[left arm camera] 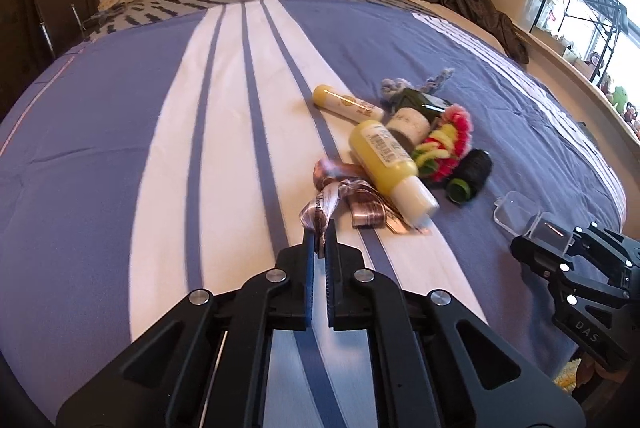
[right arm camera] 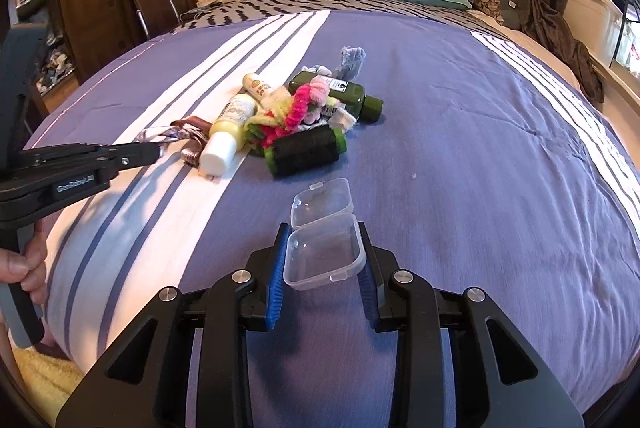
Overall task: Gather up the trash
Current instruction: 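Grasp the clear plastic case with the right tool while the left tool grasps the ribbon bundle, then carry the case and ribbon down to the bin and open both tools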
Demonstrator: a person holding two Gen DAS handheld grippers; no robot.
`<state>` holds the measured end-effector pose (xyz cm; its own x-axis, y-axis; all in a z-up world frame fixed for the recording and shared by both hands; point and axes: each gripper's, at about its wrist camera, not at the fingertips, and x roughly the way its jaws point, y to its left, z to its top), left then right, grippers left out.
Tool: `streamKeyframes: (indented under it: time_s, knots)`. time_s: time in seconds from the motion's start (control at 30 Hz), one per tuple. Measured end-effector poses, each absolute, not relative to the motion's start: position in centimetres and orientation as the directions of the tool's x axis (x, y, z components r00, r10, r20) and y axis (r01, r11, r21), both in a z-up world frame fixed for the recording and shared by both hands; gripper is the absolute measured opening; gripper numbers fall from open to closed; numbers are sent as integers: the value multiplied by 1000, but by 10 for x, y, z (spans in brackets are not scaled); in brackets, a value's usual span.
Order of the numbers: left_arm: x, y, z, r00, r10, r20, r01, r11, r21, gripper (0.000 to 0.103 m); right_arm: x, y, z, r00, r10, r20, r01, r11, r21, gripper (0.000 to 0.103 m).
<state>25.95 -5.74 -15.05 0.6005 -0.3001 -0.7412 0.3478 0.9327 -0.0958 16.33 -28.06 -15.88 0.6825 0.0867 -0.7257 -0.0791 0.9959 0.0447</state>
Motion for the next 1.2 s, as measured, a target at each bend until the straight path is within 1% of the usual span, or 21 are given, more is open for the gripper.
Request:
streamKeyframes:
  time_s: [0.37, 0.7, 0.93, 1.2]
  knots:
    - [173, -38, -113, 649, -311, -694, 341, 935, -100, 3, 110, -273, -136, 702, 104, -704, -92, 994, 55, 32]
    - [85, -26, -97, 659, -329, -676, 354, 929, -107, 3, 40, -259, -116, 716, 134, -686, -118, 990, 71, 32]
    - [30, -23, -100, 658, -340, -672, 365, 924, -110, 3, -2, -254, -116, 712, 171, -681, -128, 985, 114, 32]
    - [-22, -22, -120, 634, -337, -696, 378, 920, -100, 3, -45, -251, -126, 700, 171, -694, -133, 985, 109, 32]
